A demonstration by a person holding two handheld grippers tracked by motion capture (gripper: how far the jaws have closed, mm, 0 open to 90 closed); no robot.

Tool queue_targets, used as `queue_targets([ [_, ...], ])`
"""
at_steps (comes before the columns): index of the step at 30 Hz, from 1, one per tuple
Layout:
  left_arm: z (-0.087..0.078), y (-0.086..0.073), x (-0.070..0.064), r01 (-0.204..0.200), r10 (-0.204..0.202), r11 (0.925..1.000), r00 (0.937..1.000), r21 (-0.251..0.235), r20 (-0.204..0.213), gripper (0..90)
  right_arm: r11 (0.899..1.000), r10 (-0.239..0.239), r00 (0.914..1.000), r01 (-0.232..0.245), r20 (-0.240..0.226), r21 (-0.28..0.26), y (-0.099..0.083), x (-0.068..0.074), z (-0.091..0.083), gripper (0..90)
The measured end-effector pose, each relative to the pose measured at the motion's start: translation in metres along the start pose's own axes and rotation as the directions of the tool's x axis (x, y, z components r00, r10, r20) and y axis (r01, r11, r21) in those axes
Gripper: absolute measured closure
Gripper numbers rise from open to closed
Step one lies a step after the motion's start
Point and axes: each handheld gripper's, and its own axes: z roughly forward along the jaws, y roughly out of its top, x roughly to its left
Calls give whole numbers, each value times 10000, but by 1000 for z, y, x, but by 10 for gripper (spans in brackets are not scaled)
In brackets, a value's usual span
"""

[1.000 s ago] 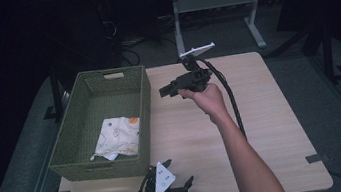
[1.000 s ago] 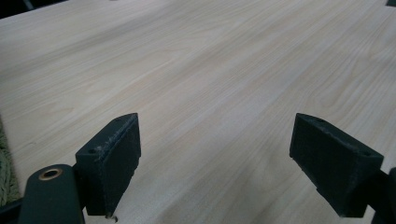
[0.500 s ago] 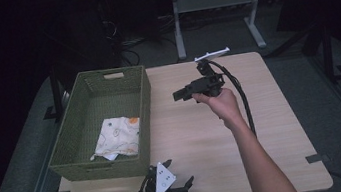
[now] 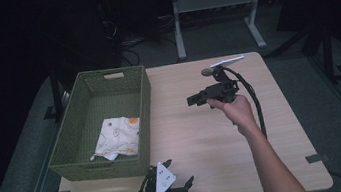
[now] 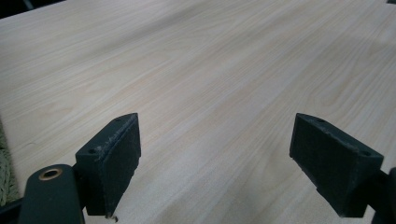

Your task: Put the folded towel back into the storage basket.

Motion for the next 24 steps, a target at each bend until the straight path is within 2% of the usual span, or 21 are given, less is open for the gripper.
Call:
queue_targets([
  [12,0,0,0,0,0,10000,10000,59,11,167,9997,241,9997,-241,9,-90,-17,-14,-13,377],
  [24,0,0,0,-43,43,10000,10000,57,-6,167,9988,478,9987,-476,182,-112,-44,-32,-28,368],
])
